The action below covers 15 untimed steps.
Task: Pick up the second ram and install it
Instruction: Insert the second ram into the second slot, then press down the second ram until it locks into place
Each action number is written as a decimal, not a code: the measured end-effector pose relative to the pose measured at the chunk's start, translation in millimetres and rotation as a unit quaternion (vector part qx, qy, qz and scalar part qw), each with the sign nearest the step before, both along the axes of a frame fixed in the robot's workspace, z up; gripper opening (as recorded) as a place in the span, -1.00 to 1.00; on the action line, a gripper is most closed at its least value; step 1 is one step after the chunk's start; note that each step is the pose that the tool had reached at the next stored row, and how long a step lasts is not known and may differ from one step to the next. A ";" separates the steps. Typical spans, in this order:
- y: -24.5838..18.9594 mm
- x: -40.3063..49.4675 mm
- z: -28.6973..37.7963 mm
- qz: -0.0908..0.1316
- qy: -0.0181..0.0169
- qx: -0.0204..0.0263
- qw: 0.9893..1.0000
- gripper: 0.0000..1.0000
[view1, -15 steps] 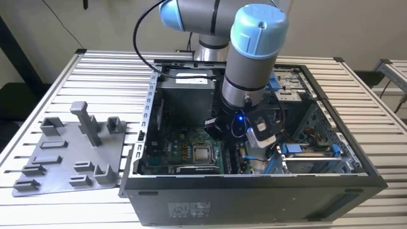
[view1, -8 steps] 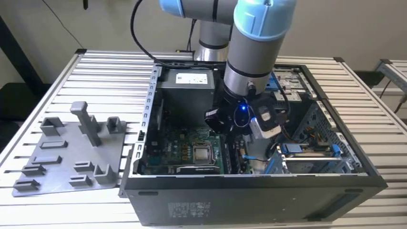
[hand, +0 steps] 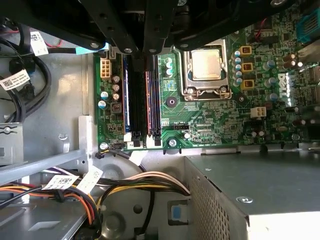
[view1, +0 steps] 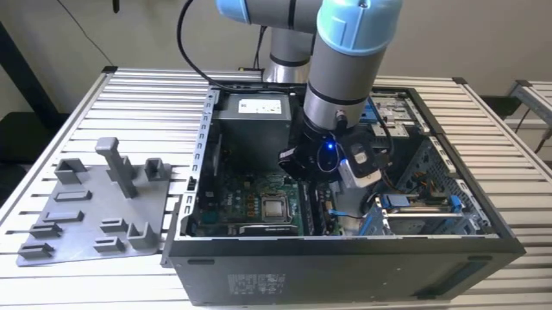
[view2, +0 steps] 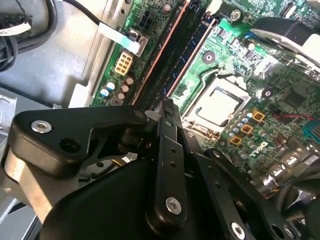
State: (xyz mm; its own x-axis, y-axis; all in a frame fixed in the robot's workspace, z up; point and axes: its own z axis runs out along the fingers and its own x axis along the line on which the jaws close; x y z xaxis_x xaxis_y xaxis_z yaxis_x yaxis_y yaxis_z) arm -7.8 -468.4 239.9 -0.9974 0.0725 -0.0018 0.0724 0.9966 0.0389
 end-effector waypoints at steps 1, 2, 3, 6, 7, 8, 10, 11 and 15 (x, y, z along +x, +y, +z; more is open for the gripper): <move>0.0 0.0 0.1 0.000 0.000 0.000 1.000 -0.79; -0.1 0.0 0.0 0.000 0.000 0.000 1.000 -0.79; -0.1 0.0 0.0 0.000 0.000 0.000 1.000 -0.79; -0.4 0.0 0.0 0.000 0.000 0.000 1.000 -0.79; -0.4 0.0 0.0 0.000 0.000 0.000 1.000 -0.79; -0.5 0.0 0.1 0.000 0.000 0.000 1.000 -0.79; -0.5 0.0 0.0 0.000 0.000 0.000 1.000 -0.79; -0.5 0.0 0.0 0.000 0.000 0.000 1.000 -0.79; -0.5 0.0 0.0 0.000 0.000 0.000 1.000 -0.79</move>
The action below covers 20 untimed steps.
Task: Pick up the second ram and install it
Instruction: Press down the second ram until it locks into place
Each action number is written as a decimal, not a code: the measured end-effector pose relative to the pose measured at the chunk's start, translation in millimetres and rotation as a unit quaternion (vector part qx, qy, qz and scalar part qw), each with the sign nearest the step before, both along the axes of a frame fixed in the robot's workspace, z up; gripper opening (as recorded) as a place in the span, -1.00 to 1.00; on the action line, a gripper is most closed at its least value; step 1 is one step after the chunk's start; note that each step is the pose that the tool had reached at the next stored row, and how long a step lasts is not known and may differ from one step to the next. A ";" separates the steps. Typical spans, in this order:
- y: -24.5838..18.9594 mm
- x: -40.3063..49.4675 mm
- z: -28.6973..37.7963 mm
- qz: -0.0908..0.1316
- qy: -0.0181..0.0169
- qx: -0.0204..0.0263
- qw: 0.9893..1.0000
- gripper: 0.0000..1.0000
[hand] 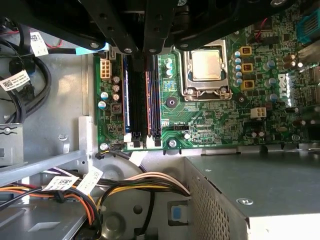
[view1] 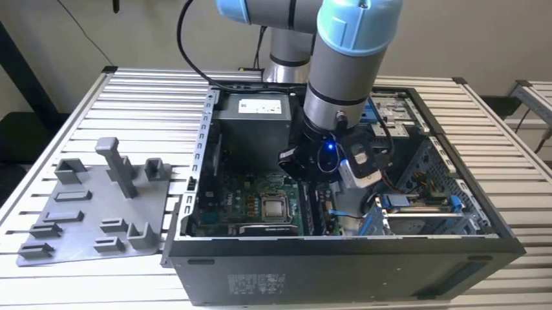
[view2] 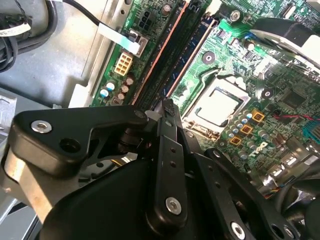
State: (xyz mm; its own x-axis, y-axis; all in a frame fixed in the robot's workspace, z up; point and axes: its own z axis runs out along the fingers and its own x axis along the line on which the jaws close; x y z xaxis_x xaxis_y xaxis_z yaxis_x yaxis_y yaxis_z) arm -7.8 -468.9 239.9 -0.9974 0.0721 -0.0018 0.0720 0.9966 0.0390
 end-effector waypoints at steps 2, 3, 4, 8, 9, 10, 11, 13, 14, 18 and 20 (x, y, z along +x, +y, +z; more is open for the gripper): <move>0.0 0.0 0.0 0.005 0.000 0.000 1.000 -0.79; 0.0 -0.1 0.0 0.013 0.000 0.000 1.000 -0.79; 0.0 0.0 0.0 0.022 0.000 0.000 1.000 -0.79; 0.0 0.0 0.0 0.059 0.000 0.000 0.998 -0.79; 0.0 0.0 0.0 0.068 0.000 0.000 0.998 -0.79; 0.0 0.0 0.1 0.077 0.000 0.000 0.997 -0.79; 0.0 0.0 0.0 0.086 0.000 0.000 0.996 -0.79; 0.0 0.0 0.0 0.100 0.000 0.000 0.995 -0.79; 0.0 0.0 0.0 0.107 0.000 0.000 0.994 -0.79; 0.0 0.0 0.0 0.140 0.000 0.000 0.990 -0.79; 0.0 0.0 0.0 0.158 0.000 0.000 0.987 -0.79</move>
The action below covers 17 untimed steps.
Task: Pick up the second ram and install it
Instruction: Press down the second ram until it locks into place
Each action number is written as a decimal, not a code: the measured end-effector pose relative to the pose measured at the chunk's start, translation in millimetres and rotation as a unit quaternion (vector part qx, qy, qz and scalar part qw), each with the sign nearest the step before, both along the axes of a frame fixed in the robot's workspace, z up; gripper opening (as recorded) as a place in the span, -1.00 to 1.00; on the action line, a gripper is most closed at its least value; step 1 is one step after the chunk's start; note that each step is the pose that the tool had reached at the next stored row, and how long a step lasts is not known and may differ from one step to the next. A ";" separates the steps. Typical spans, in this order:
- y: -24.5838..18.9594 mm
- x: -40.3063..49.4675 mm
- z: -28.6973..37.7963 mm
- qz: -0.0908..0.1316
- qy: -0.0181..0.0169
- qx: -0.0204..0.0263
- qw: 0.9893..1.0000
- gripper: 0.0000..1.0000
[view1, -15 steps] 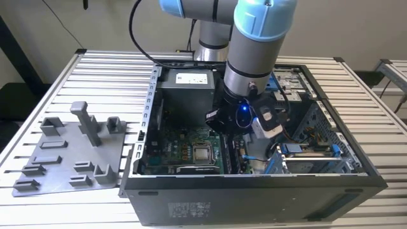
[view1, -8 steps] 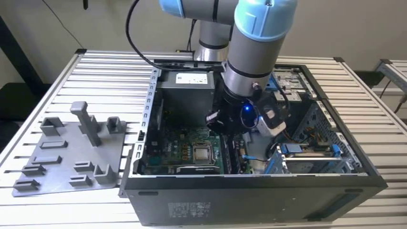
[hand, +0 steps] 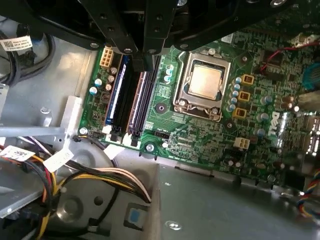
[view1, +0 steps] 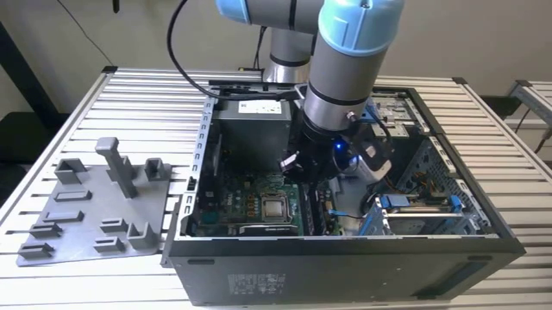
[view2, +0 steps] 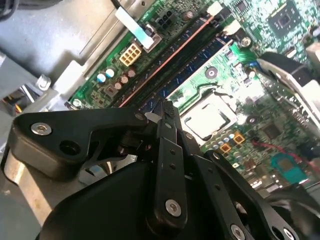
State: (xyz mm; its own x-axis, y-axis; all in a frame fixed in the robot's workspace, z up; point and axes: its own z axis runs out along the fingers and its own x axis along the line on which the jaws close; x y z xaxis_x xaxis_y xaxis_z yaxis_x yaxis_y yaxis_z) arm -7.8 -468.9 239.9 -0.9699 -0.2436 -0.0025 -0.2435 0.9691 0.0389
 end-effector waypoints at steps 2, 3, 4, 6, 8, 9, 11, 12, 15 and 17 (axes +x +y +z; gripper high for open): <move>0.0 0.0 0.0 0.018 0.000 0.000 1.000 -0.79; 0.0 0.0 0.0 0.027 0.000 0.000 1.000 -0.79; 0.0 0.0 0.0 0.036 -0.001 0.000 0.999 -0.79; 0.0 0.0 0.0 0.055 -0.001 0.000 0.999 -0.79; 0.0 0.0 0.0 0.073 -0.002 0.000 0.997 -0.79; 0.0 0.1 0.0 0.081 -0.002 0.000 0.997 -0.79; 0.0 0.0 0.0 0.099 -0.004 0.000 0.995 -0.79; 0.0 0.0 0.0 0.108 -0.004 0.000 0.994 -0.79; 0.0 0.0 0.0 0.136 -0.005 0.000 0.991 -0.79; 0.0 0.0 0.0 0.153 -0.006 0.000 0.988 -0.79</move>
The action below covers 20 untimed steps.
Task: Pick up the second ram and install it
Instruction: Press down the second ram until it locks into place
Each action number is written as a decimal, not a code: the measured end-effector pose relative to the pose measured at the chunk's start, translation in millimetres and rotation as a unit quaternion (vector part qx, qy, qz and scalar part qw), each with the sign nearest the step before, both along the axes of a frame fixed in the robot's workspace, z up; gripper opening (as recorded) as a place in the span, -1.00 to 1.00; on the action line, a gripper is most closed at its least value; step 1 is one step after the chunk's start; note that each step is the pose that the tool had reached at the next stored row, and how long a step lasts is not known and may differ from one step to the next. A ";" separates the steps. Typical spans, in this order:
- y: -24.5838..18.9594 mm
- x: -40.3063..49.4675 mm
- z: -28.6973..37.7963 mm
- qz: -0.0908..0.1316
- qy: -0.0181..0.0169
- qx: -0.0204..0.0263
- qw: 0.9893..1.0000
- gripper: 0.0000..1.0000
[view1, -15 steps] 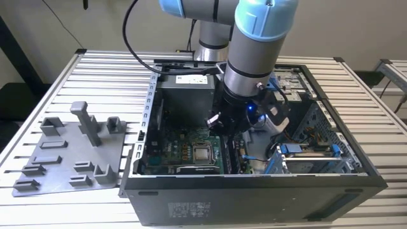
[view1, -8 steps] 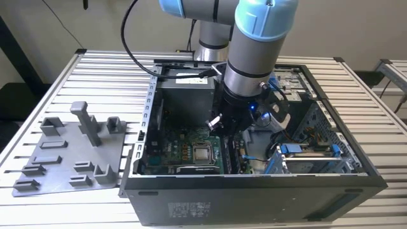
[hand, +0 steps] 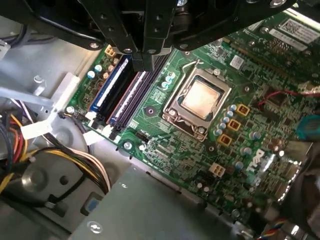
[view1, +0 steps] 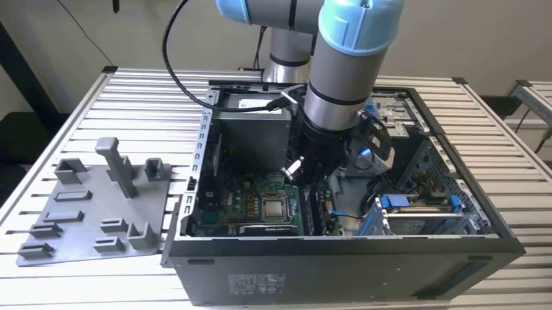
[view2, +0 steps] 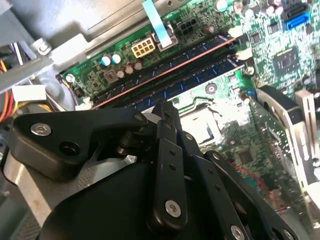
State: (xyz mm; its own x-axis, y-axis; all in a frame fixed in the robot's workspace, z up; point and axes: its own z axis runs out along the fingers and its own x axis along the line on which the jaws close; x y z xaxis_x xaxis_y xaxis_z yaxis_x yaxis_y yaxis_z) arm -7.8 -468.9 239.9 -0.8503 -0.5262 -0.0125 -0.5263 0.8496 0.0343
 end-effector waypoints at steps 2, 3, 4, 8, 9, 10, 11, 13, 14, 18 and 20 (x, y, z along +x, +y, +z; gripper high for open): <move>0.0 0.0 -0.1 0.015 -0.001 0.000 1.000 -0.79; 0.0 0.0 -0.2 0.022 -0.002 0.000 1.000 -0.79; 0.0 0.0 -0.3 0.029 -0.002 0.000 1.000 -0.79; 0.0 -0.1 -0.7 0.063 -0.002 0.000 0.998 -0.79; 0.0 -0.2 -0.8 0.072 -0.002 0.000 0.997 -0.79; 0.0 -0.1 -0.9 0.079 -0.003 0.000 0.997 -0.79; 0.0 -0.1 -1.0 0.087 -0.003 0.000 0.996 -0.79; 0.0 -0.2 -1.1 0.101 -0.003 0.000 0.995 -0.79; 0.0 -0.3 -1.2 0.109 -0.003 0.000 0.994 -0.79; 0.0 -0.5 -1.6 0.142 -0.003 0.000 0.990 -0.79; 0.0 -0.5 -1.8 0.157 -0.003 0.000 0.988 -0.79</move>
State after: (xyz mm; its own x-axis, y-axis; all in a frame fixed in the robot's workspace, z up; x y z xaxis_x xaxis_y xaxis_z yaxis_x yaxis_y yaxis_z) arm -8.3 -468.9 238.1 -0.6450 -0.7640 -0.0175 -0.7641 0.6443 0.0309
